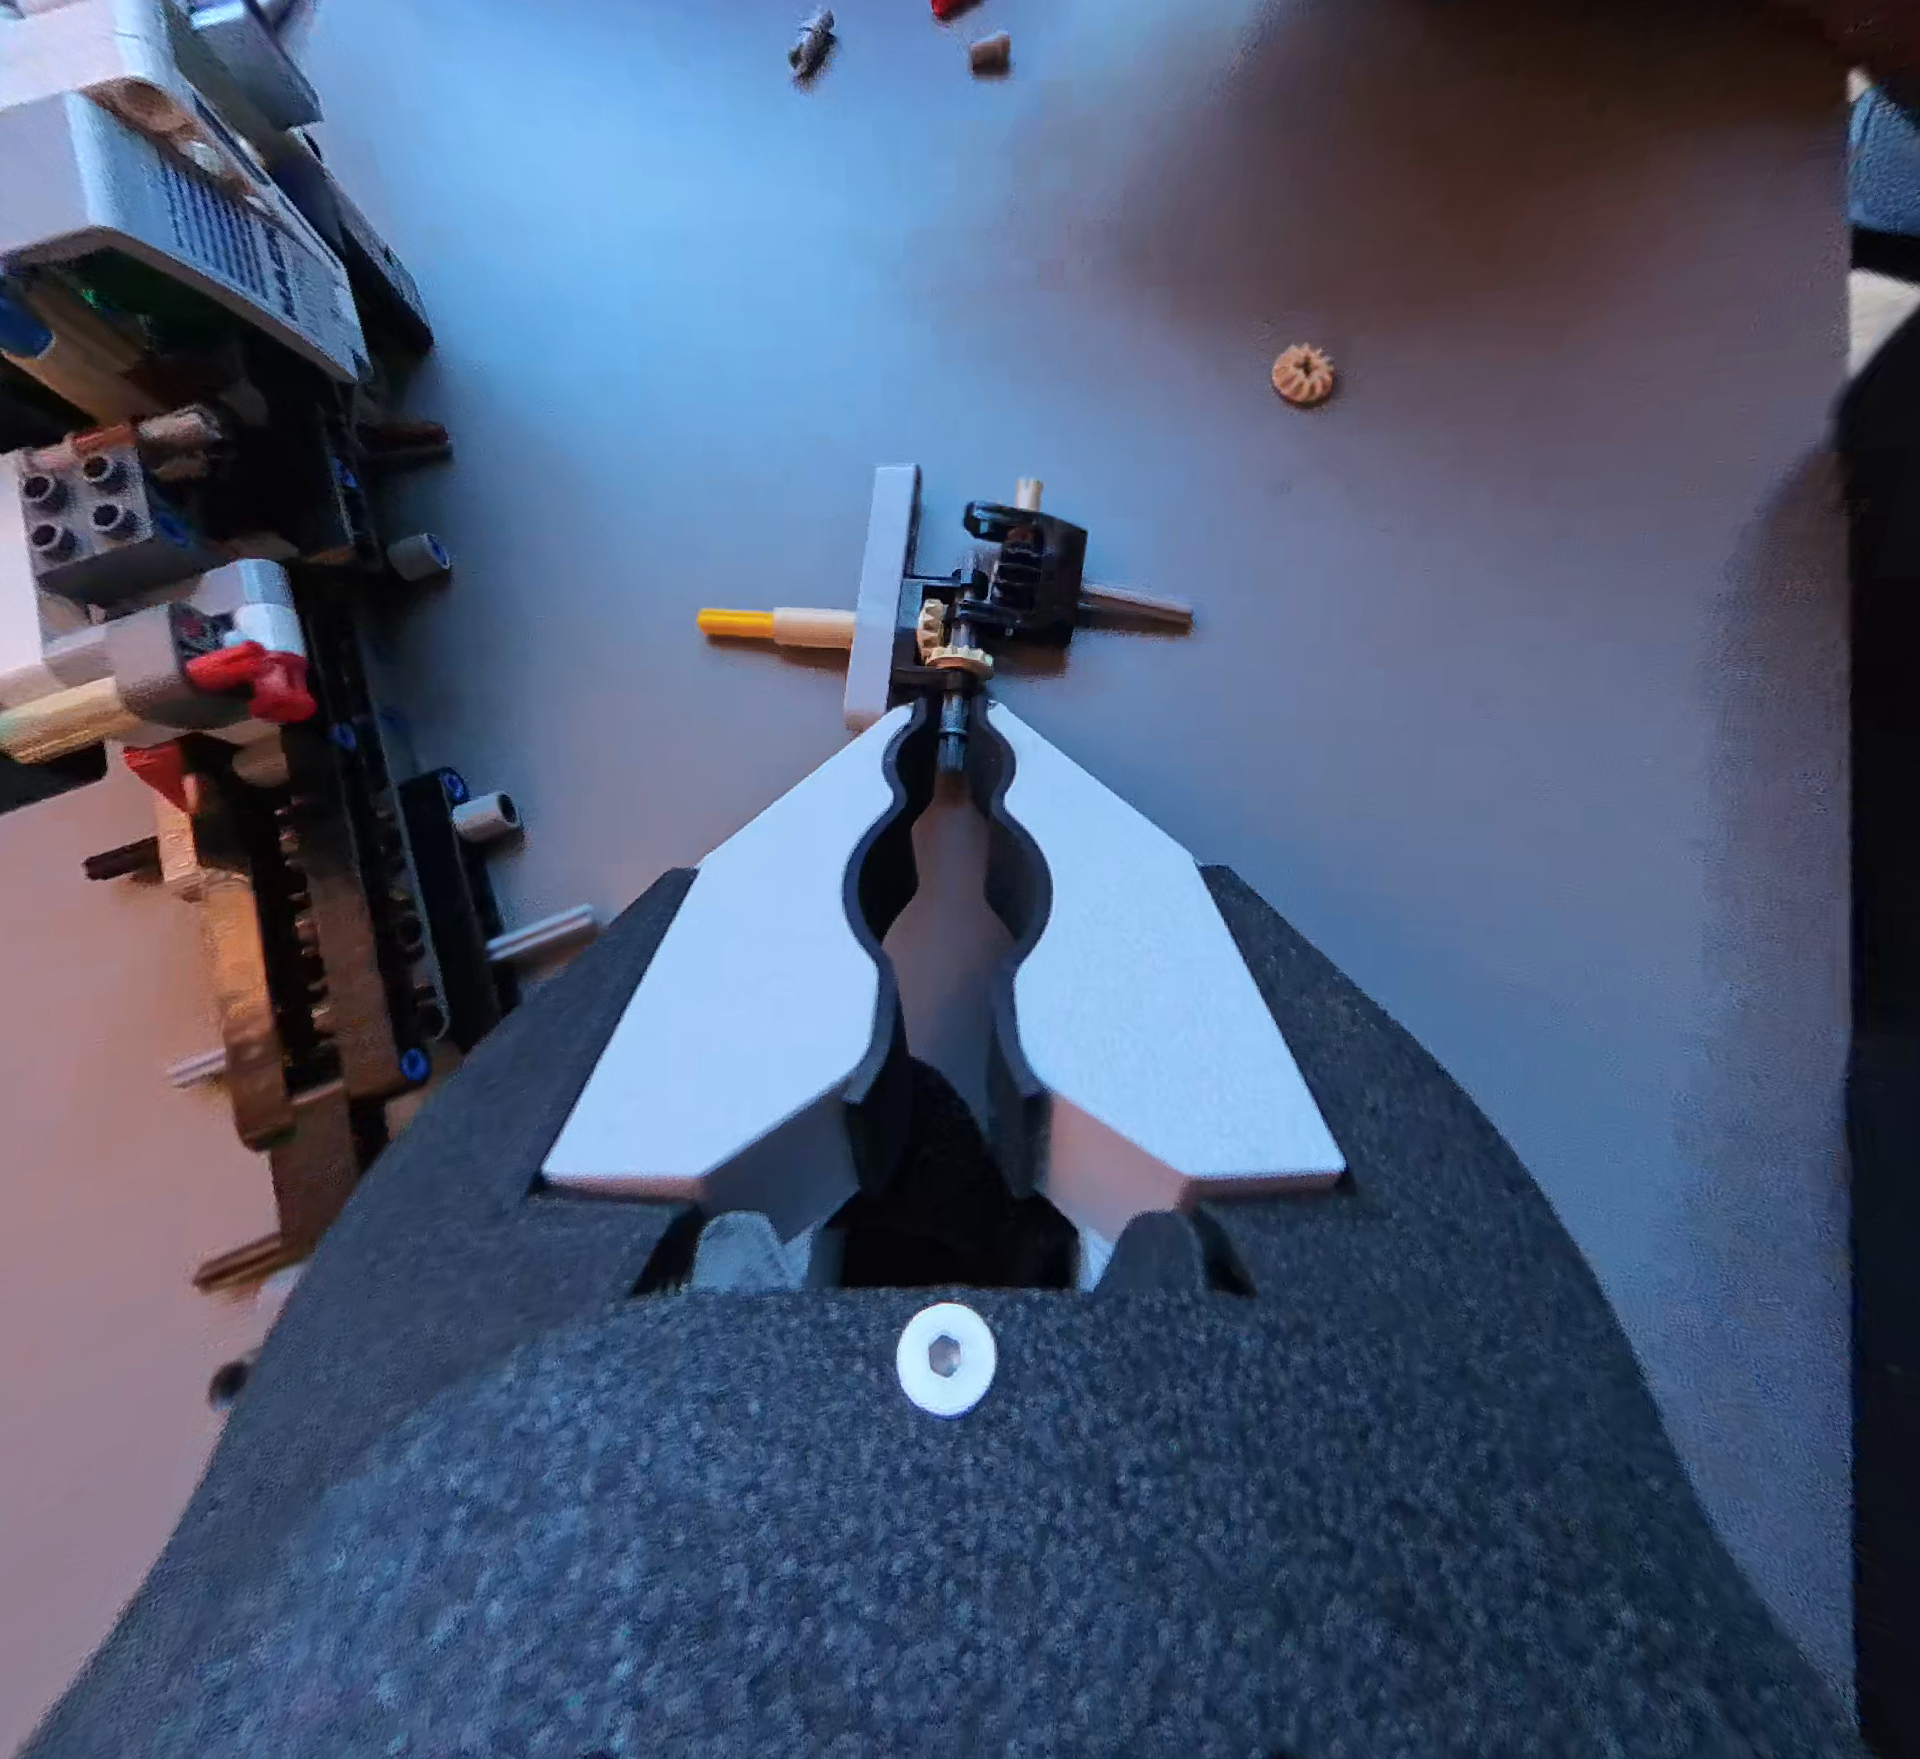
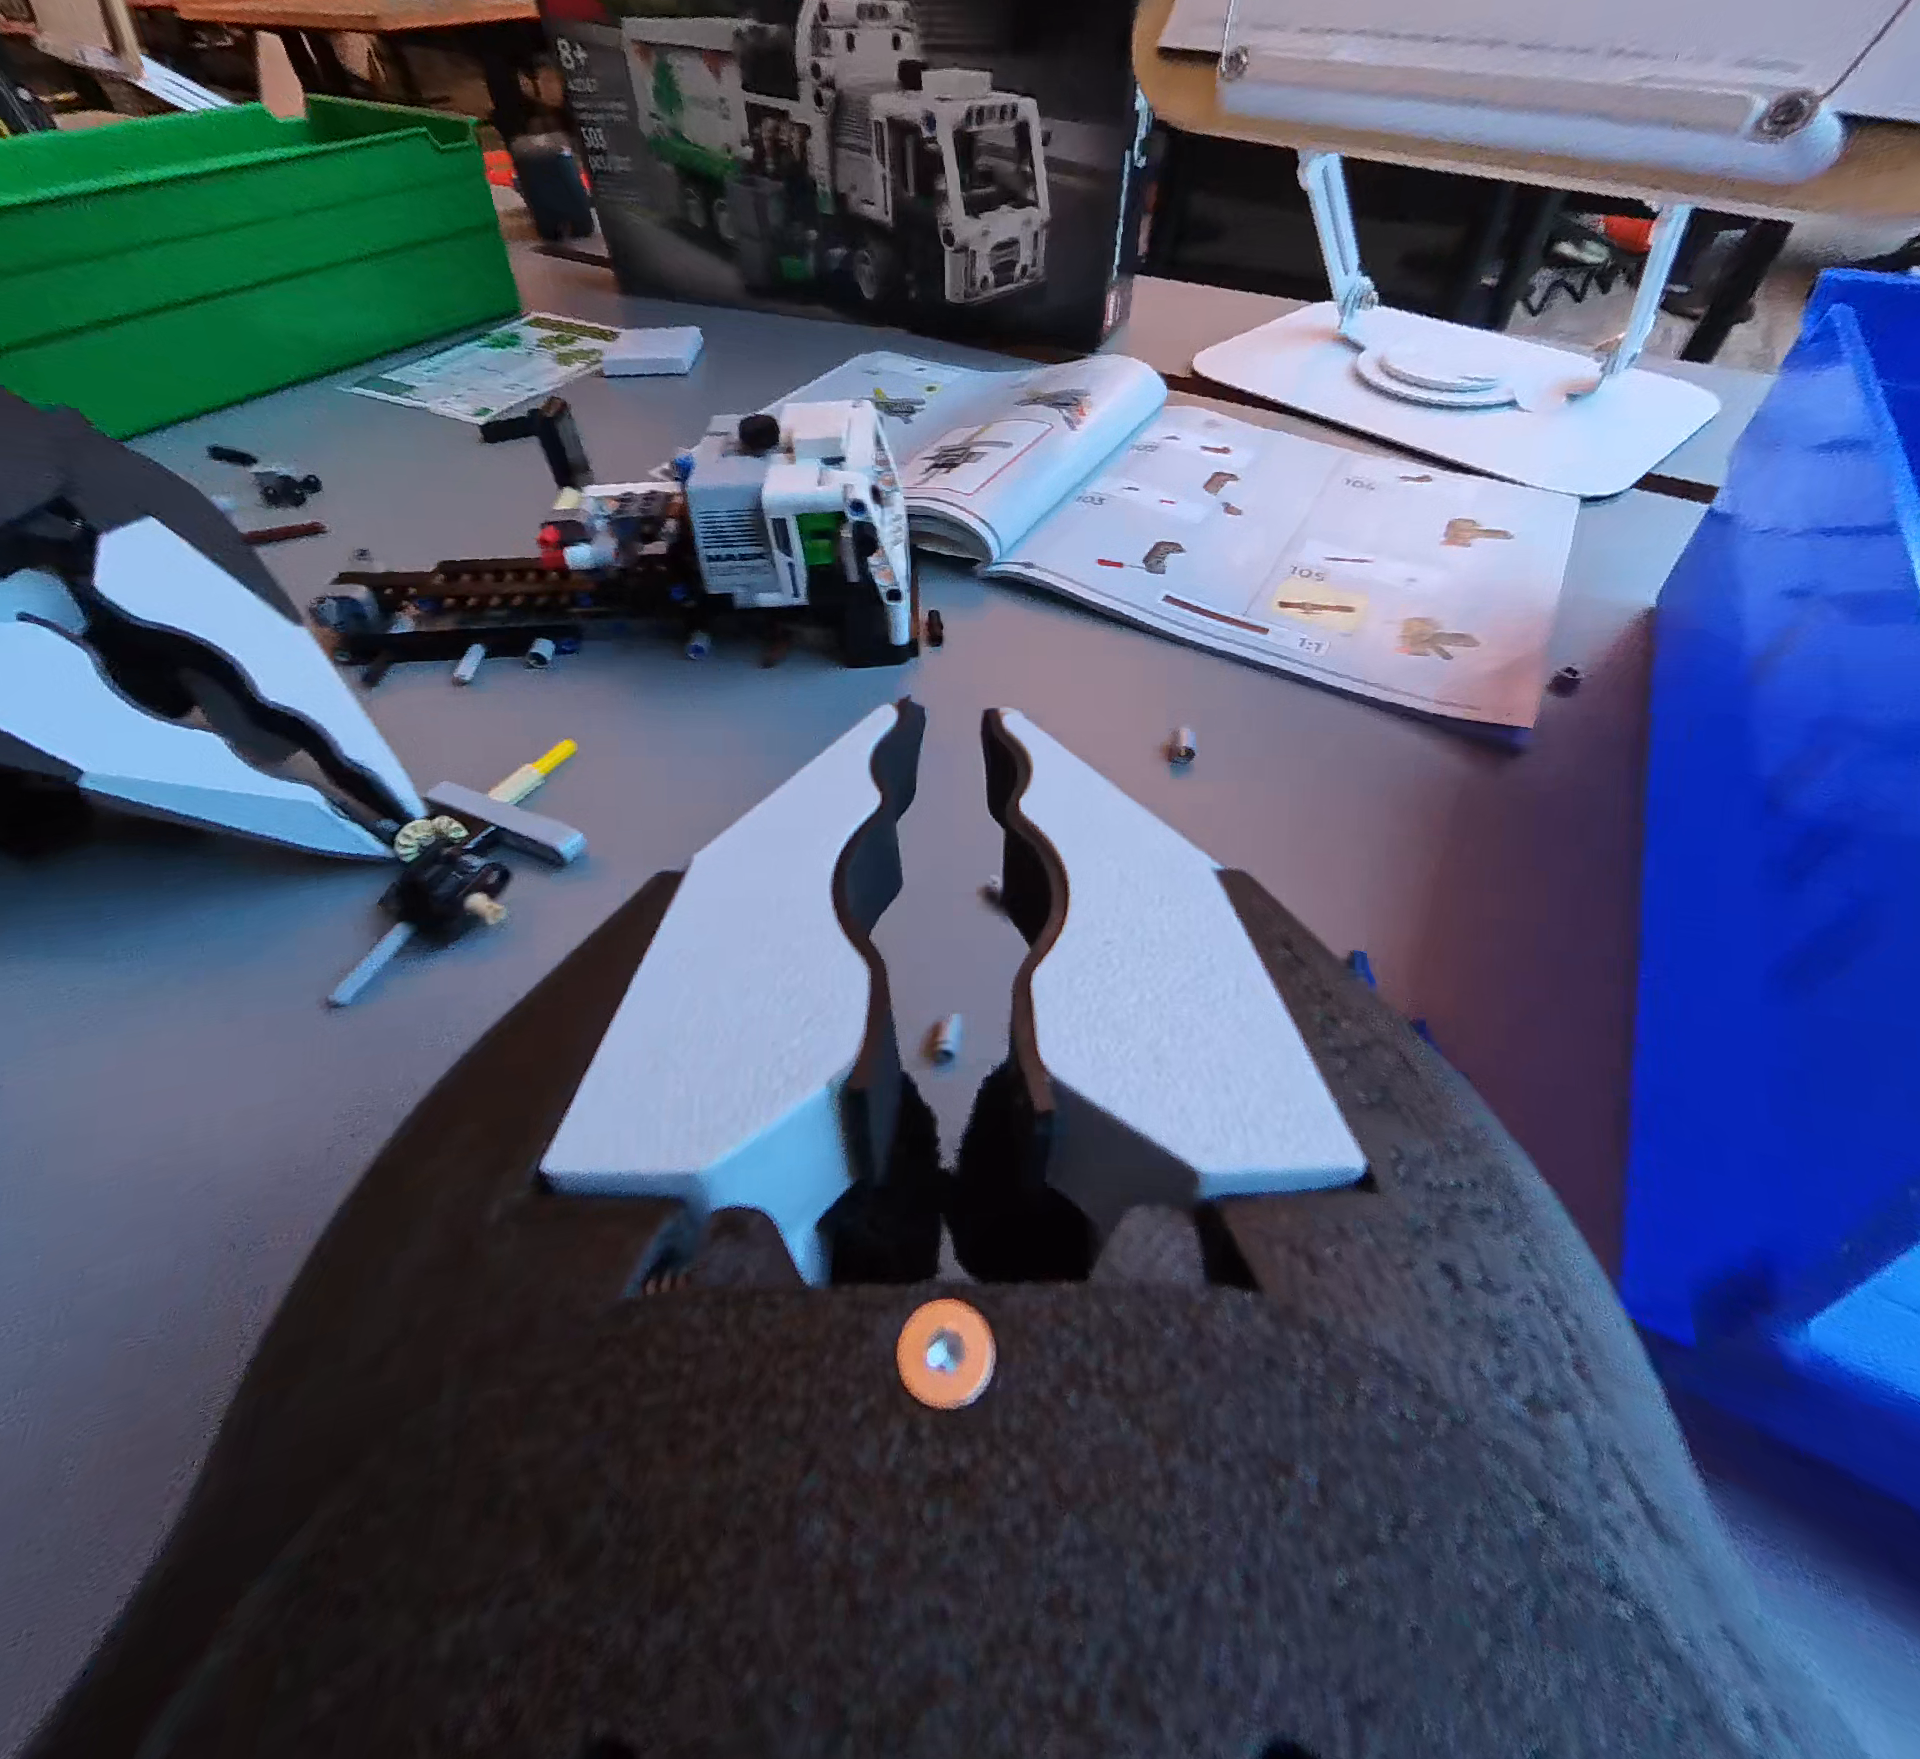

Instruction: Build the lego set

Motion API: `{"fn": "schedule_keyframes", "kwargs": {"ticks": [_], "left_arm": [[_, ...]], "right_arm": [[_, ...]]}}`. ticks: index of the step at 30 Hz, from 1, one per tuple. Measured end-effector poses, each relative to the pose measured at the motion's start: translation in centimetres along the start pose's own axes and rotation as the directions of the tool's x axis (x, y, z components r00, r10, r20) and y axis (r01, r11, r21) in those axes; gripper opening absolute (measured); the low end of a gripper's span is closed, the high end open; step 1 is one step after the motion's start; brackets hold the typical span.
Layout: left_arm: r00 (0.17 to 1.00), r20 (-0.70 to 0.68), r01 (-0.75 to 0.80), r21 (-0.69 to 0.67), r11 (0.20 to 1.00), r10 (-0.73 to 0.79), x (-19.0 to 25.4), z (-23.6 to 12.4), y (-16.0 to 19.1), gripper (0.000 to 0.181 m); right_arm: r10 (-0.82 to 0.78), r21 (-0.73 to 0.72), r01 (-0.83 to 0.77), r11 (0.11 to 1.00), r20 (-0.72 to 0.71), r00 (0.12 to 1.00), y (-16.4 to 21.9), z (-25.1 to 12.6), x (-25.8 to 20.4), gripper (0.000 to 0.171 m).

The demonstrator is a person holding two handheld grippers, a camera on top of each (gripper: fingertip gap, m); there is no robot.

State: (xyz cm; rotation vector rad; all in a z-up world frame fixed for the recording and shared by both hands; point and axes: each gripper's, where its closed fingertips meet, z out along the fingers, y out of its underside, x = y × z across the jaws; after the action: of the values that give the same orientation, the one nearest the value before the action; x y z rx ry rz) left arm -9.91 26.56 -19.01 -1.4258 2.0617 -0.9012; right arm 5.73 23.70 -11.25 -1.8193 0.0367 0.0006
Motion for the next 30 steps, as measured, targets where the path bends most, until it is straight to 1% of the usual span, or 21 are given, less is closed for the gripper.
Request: {"fn": "schedule_keyframes", "kwargs": {"ticks": [3,7,11,15,17,20,25,30], "left_arm": [[0.999,-0.043,0.02,-0.001,1.0,-0.02,-0.4,0.2,-0.2,0.003],[0.999,-0.032,-0.014,0.0,1.0,0.014,-1.3,0.7,-0.7,0.003],[0.998,-0.066,0.007,-0.001,1.0,-0.007,-1.6,1.0,-0.9,0.003],[0.999,-0.034,-0.041,0.002,0.999,0.041,-1.5,1.0,-0.9,0.003],[0.999,-0.042,-0.031,0.002,1.0,0.031,-1.5,1.0,-0.9,0.003],[0.998,-0.064,0.001,0.0,1.0,-0.001,-1.6,1.0,-0.9,0.003],[0.999,-0.05,-0.016,0.001,1.0,0.016,-1.6,1.0,-0.9,0.003],[0.999,-0.038,-0.028,0.002,1.0,0.028,-1.6,1.0,-0.9,0.003]], "right_arm": [[0.023,-0.047,-0.022,0.999,0.016,1.0,0.7,1.0,0.7,0.012],[0.042,-0.13,-0.034,0.991,0.056,0.998,1.8,1.7,0.3,0.016],[0.004,-0.168,0.006,0.986,0.058,0.998,2.4,1.9,-0.1,0.017],[-0.022,-0.202,0.034,0.979,0.064,0.998,2.9,2.2,-0.5,0.017],[-0.025,-0.221,0.04,0.974,0.069,0.997,3.2,2.3,-0.5,0.017],[-0.012,-0.224,0.029,0.974,0.076,0.997,3.2,2.3,-0.5,0.017],[0.004,-0.221,0.014,0.975,0.079,0.997,3.2,2.3,-0.5,0.017],[-0.038,-0.235,0.055,0.97,0.079,0.996,3.4,2.4,-0.8,0.017]]}}
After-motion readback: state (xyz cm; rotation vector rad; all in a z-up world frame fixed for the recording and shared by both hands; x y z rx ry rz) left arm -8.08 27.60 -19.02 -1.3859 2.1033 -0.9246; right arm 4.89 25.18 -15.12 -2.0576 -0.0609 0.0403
